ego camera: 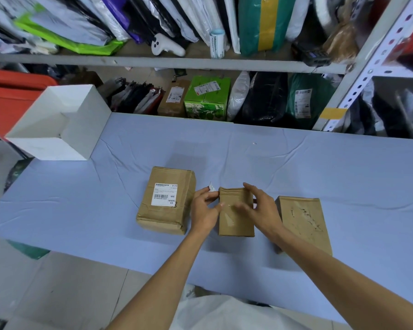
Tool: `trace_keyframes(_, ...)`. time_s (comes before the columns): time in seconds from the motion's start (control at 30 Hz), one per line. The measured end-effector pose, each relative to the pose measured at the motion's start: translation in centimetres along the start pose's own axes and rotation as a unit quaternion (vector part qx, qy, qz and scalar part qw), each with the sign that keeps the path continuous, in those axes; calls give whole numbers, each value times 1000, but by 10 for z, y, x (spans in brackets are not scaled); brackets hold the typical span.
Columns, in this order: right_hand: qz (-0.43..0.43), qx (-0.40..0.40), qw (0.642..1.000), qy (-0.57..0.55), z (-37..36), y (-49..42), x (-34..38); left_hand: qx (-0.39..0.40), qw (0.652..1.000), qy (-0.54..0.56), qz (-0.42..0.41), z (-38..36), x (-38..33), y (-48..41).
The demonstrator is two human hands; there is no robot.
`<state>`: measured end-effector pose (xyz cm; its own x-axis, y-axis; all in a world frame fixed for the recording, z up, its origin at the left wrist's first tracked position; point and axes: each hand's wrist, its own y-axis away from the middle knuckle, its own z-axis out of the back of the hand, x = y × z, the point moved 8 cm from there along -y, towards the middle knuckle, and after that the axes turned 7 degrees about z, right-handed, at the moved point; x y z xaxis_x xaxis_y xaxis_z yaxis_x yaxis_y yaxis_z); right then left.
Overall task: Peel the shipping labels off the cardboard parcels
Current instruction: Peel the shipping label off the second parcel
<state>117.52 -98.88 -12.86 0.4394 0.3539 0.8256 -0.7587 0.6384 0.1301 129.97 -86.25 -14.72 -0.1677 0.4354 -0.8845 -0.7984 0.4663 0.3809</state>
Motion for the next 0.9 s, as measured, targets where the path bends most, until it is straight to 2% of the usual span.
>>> trace_keyframes(0.1,-23,36,995,95,-7,3,1,3,1000,2,2,-3,1,1)
trace_keyframes(0.27,-6,-18,997,81,7,-10,4,7,1000,2,3,-4,3,0)
trace_keyframes(0.53,-41,23,984,169,2,-3,7,10,1000,14,3,-8,1,4)
trace_keyframes(0.9,-22,-53,993,106,19,-13,11,12,1000,2,-4,-8,0,2)
